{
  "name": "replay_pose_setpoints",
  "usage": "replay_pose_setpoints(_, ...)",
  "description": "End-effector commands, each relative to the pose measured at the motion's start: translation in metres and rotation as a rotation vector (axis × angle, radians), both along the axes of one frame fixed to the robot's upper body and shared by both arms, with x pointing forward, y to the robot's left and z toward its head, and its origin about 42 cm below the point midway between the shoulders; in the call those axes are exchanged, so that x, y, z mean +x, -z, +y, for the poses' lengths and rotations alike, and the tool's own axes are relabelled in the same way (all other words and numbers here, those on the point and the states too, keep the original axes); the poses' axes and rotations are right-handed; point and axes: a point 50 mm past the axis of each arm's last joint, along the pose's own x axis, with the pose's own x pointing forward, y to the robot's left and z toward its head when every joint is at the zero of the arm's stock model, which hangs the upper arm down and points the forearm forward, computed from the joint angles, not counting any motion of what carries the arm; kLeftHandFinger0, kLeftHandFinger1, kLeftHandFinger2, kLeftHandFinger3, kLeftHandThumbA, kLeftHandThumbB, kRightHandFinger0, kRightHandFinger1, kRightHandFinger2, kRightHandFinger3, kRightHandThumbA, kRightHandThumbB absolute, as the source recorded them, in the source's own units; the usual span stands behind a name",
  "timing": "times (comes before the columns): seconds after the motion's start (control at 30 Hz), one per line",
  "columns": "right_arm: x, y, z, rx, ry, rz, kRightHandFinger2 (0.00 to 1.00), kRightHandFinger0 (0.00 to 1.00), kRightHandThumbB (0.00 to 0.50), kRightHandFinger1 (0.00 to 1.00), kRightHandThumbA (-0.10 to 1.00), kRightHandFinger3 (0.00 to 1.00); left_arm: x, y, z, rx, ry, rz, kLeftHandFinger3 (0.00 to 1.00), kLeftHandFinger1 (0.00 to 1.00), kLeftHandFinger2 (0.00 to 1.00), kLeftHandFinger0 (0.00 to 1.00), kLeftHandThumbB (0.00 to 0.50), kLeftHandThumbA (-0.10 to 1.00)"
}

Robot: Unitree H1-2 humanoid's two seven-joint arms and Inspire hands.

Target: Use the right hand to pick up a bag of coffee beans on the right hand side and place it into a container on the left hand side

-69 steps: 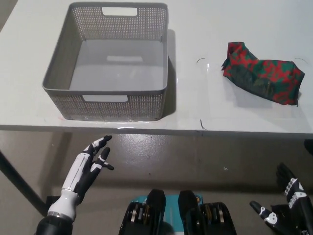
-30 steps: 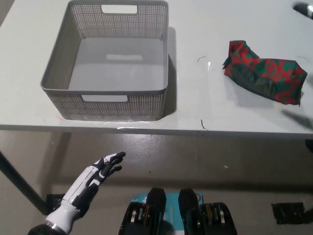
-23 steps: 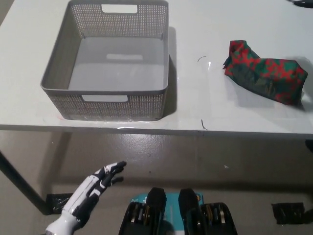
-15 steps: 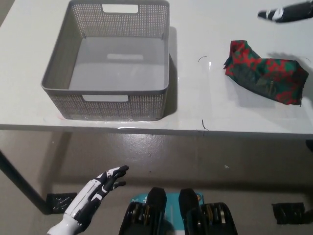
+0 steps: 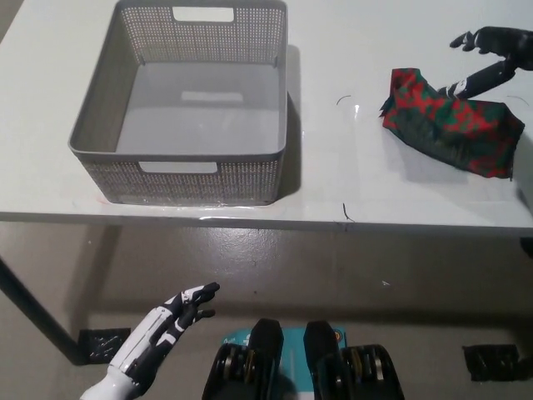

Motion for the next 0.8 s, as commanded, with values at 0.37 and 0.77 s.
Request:
replay_pose_setpoints(0.37,0.002,-0.011,-0.003,-0.027,0.016,-0.011,1.00,1.00,0.500,1.00,0.72,1.00,0.002,-0.011,0.001,-0.005,0.033,-0.059,1.00,1.00,1.00,0.94,0.500,0.83)
replay_pose_setpoints(0.77,0.002,0.033,0.004,-0.117,0.018,0.026,1.00,1.00,0.500,1.00,0.69,1.00,0.000,-0.013,-0.003,-0.024,0.059,-0.059,1.00,1.00,1.00,0.94,0.500,0.83)
